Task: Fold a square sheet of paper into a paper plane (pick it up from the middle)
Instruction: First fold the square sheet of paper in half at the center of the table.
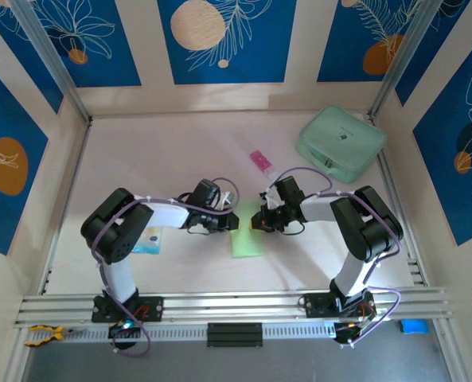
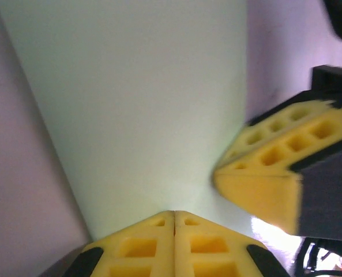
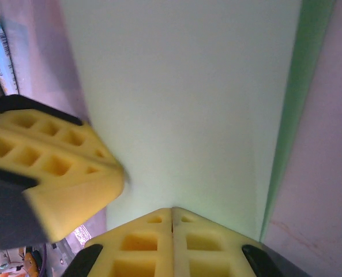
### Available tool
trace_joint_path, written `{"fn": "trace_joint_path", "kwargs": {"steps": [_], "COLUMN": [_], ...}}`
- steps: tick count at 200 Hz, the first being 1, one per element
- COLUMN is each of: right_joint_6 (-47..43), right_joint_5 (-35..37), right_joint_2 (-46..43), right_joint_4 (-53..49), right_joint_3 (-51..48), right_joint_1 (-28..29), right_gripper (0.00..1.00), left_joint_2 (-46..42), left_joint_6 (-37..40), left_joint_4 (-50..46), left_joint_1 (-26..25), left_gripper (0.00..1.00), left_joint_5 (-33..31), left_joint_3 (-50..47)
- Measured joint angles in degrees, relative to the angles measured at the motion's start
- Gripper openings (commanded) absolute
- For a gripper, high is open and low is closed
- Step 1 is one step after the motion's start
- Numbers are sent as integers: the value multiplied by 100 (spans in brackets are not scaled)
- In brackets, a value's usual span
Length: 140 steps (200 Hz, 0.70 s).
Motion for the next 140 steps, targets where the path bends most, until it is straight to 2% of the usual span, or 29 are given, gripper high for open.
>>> {"fn": "trace_joint_path", "kwargs": {"steps": [46,102,140], "right_joint_6": [0,0,0], "right_joint_5": [2,0,0], "right_joint_2": [0,0,0], "right_joint_4": [0,0,0], "right_joint_3": [0,0,0], "right_joint_1": [0,0,-2], "right_gripper": [0,0,0], "left_joint_2": [-11,-13,201], "left_joint_6": [13,332,516], "left_joint_4": [317,-603,-721], "left_joint_1": [74,120,236], "left_gripper": [9,11,10], "left_joint_5": [151,79,50], "left_joint_3": [-153,529,782]}}
